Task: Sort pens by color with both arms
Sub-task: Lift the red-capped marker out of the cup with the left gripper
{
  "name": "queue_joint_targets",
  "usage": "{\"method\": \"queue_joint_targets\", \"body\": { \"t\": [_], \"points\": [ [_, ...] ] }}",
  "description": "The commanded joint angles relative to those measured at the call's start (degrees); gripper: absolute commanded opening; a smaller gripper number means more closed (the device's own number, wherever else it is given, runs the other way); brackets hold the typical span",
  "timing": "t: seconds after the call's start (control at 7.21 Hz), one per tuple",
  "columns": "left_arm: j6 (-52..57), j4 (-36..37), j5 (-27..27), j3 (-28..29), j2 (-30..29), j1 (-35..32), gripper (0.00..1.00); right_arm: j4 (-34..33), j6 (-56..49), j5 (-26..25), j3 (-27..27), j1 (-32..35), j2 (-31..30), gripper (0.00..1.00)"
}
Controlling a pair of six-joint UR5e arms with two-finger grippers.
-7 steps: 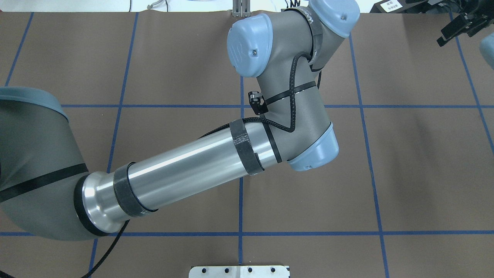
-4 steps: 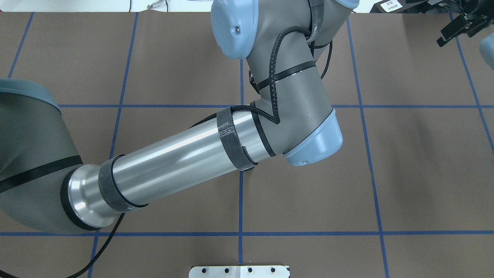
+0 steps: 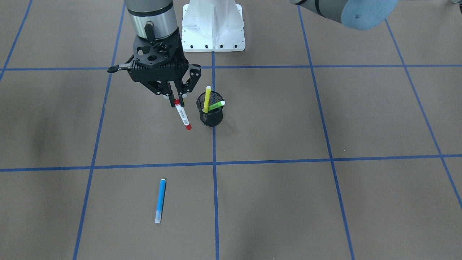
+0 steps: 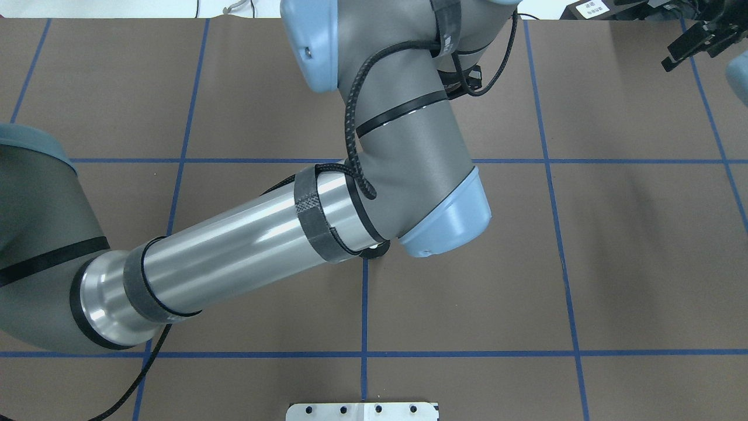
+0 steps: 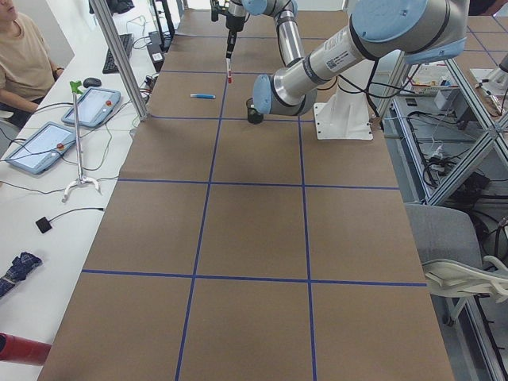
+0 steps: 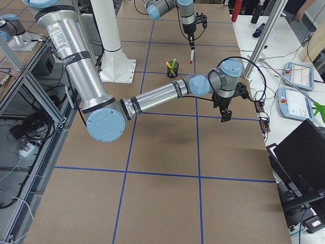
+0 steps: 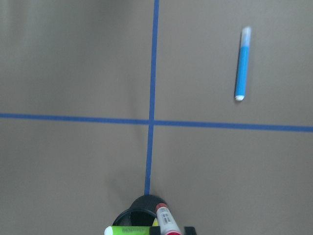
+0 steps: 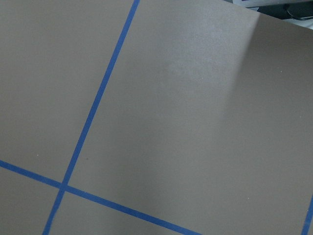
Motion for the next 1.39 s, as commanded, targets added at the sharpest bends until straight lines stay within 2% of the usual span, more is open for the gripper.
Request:
{"method": "queue_joint_targets", "body": {
  "t": [0.0,0.14,0.28,0.69,0.83,1.25],
  "points": [
    [-0.7,-14.3,7.5,-0.1,5.1,0.0,0.00,0.0,0.2,-0.7,0.0,0.0,-0.1,1.00],
    [-0.6,-21.4,10.5,0.1,8.0,0.1,0.00,0.0,0.3,-1.1,0.0,-0.1,-0.1,1.00],
    [-0.6,-25.4,14.1,1.3,9.3,0.2,0.00,0.0,0.3,-1.1,0.0,-0.1,-0.2,1.00],
    [-0.1,-47.6,22.6,15.8,9.4,0.6,0.00,0.0,0.3,-1.2,-0.1,-0.1,-0.2,1.00],
    [0.1,-49.0,24.4,18.7,9.3,0.7,0.00,0.1,0.3,-1.2,-0.1,-0.2,-0.2,1.00],
    [4.1,-53.8,24.8,27.4,8.2,0.8,0.00,0.0,0.3,-1.2,-0.3,-0.3,-0.3,1.00]
  ]
}}
